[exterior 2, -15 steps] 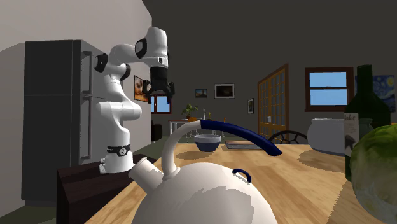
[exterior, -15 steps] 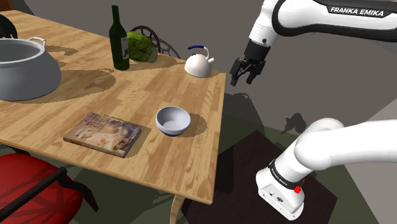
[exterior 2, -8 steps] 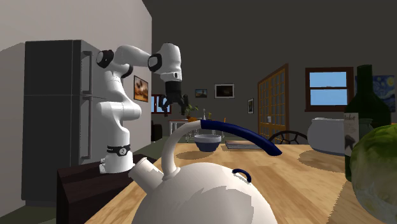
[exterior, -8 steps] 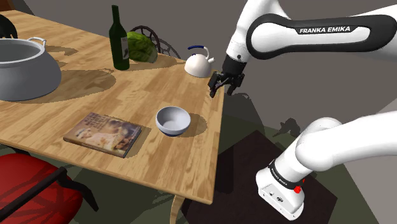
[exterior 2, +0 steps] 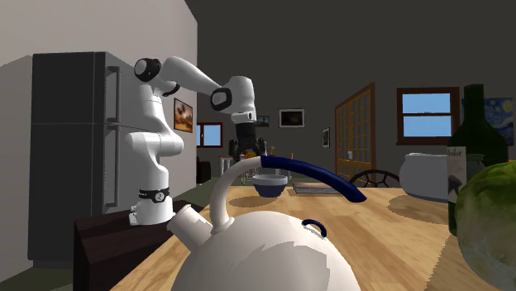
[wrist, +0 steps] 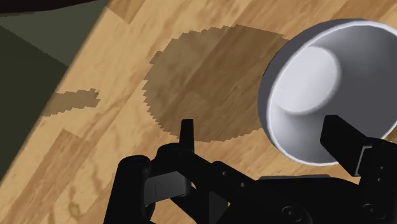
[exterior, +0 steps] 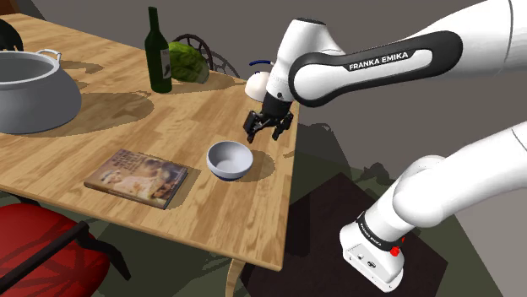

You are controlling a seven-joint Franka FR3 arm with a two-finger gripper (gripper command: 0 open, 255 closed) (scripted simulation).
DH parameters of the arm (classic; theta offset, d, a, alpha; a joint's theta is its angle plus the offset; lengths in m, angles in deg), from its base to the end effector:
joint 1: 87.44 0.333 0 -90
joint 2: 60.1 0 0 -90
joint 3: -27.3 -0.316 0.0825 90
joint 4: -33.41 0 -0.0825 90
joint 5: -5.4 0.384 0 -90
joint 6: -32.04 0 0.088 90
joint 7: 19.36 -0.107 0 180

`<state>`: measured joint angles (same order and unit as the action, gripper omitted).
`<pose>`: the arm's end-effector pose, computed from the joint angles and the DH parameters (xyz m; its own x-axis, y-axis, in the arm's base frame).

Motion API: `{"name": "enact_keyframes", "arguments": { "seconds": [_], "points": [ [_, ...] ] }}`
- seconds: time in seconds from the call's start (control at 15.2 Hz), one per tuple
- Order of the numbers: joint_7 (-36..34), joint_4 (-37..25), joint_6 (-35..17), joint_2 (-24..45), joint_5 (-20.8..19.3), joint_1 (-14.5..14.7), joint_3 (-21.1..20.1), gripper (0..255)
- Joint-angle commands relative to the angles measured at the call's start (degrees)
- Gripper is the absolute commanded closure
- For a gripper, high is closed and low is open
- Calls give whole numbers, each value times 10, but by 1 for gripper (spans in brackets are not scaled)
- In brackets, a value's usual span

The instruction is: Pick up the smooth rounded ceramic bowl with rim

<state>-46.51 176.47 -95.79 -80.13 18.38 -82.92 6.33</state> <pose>0.3897 0.1940 0.4086 0.9835 -0.1788 0.0290 -0.1757 -0.9805 -0.0877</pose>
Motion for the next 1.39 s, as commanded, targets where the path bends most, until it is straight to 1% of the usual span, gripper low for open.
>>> {"name": "enact_keyframes", "arguments": {
  "seconds": [0.0,0.07,0.53,0.66,0.73,1.32],
  "points": [
    [-28,-9,-42,43,-6,1,-22,0],
    [-40,-15,-56,60,-12,0,-30,0],
    [-45,9,-118,99,-20,-2,-38,0],
    [-46,11,-123,102,-21,-2,-39,0],
    [-45,10,-122,103,-22,-3,-38,255],
    [-46,11,-123,102,-21,-2,-39,255]
  ]
}}
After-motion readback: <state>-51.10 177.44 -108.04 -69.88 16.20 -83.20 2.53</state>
